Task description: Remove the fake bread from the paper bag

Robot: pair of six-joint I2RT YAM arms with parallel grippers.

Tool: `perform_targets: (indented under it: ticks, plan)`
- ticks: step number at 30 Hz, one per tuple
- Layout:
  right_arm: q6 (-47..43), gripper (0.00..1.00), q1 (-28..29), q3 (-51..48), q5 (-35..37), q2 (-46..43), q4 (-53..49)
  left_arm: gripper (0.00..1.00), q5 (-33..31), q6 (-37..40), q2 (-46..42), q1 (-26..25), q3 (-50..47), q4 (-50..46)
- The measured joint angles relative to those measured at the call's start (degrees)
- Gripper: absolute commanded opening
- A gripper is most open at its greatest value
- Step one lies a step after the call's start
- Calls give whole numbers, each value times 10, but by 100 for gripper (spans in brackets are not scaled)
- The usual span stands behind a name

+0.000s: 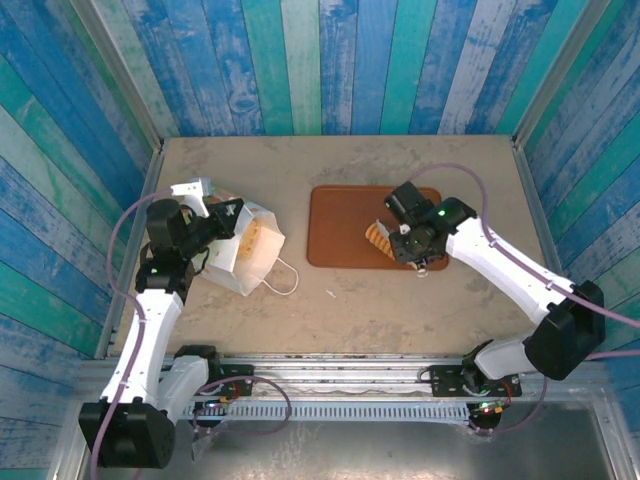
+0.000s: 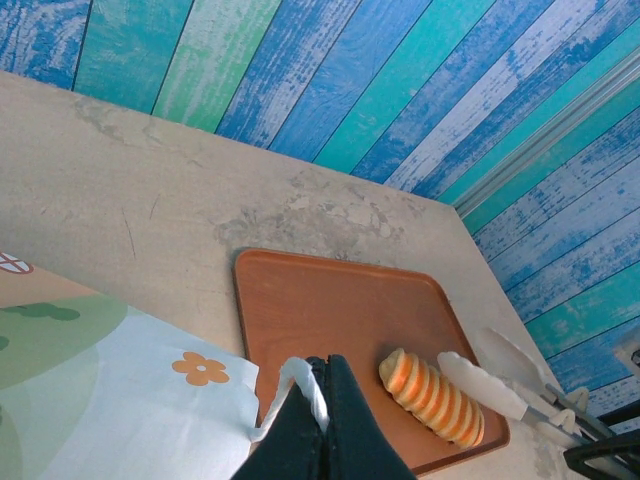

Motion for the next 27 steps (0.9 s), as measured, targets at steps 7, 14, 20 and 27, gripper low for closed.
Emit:
perform_targets:
  ticks: [7,14,20,27]
  plan:
    - [-38,67,-36,-21,-34,0,-4,0,6,0,0,3,-2,0]
    - [-69,68,-51,-20,-33,49,-13,0,12,0,0,4,-3,3]
    - [-85,66,-52,-19,-35,75,-17,0,12,0,0,5,-3,4]
    - [-89,67,-52,-16,-53,65,-16,0,14,-1,0,7,-3,4]
